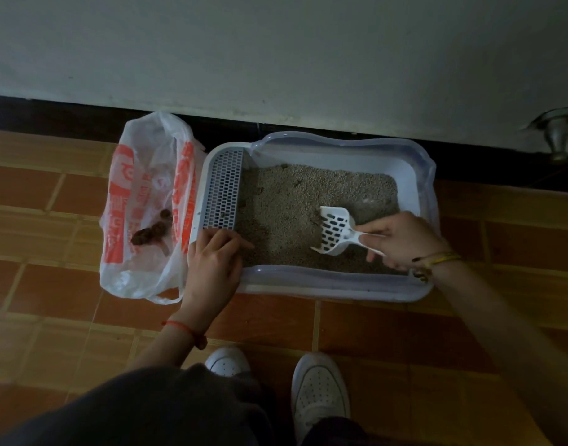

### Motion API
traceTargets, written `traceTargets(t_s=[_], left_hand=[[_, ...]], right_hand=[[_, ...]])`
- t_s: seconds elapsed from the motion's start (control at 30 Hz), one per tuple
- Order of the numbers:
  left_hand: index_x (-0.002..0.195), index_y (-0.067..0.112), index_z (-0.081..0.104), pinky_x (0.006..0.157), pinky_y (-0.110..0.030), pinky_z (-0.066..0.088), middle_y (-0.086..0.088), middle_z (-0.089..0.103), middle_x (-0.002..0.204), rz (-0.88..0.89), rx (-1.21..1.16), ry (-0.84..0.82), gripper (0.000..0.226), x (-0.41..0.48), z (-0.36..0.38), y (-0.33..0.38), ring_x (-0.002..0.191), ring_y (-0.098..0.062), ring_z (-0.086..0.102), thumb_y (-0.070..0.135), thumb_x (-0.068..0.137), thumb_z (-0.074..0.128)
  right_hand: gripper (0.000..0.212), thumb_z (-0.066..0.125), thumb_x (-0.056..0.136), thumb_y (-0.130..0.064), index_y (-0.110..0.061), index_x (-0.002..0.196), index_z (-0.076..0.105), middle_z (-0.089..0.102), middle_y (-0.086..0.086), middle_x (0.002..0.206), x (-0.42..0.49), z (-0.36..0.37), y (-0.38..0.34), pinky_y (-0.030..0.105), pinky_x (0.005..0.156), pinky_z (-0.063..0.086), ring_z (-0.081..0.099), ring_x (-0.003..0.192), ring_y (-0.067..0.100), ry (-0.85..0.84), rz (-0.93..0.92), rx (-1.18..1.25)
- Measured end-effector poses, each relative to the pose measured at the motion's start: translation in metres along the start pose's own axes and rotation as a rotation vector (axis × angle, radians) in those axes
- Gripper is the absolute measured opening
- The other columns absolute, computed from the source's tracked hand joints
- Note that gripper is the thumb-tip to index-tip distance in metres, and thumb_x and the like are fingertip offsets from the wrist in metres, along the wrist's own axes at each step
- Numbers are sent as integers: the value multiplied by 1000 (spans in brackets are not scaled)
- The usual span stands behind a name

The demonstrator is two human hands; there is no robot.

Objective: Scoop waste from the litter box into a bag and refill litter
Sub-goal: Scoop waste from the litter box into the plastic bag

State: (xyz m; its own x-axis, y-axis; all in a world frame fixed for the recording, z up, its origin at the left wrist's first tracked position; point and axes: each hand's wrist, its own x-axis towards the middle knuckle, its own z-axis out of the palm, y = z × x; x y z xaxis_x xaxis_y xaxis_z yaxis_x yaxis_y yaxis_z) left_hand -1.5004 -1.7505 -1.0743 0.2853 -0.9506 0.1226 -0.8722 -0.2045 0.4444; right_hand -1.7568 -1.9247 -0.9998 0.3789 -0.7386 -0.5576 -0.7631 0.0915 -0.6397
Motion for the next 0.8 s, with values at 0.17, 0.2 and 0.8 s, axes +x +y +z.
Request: traceTargets(t_s=[0.17,0.2,0.8], left_hand=[[99,21,71,79,-47,45,3,64,102,-4,-9,-11,30,0,0,-2,104,-27,50,17,88,44],[99,22,71,79,-47,45,3,64,102,-6,-7,-15,30,0,0,-2,104,-27,51,17,88,43],[99,24,71,81,-49,45,4,64,105,-17,-14,-25,31,-1,1,-4,105,-27,52,21,88,43]], right_hand=[[31,60,92,-13,-16,123,63,68,14,70,12,11,2,17,34,30,42,37,10,-29,55,238],[31,59,92,-13,-15,123,63,68,14,70,14,12,3,16,34,29,41,36,9,-33,65,276],[32,56,93,-13,-25,123,62,69,14,78,2,16,1,22,35,31,41,44,20,51,-257,462]])
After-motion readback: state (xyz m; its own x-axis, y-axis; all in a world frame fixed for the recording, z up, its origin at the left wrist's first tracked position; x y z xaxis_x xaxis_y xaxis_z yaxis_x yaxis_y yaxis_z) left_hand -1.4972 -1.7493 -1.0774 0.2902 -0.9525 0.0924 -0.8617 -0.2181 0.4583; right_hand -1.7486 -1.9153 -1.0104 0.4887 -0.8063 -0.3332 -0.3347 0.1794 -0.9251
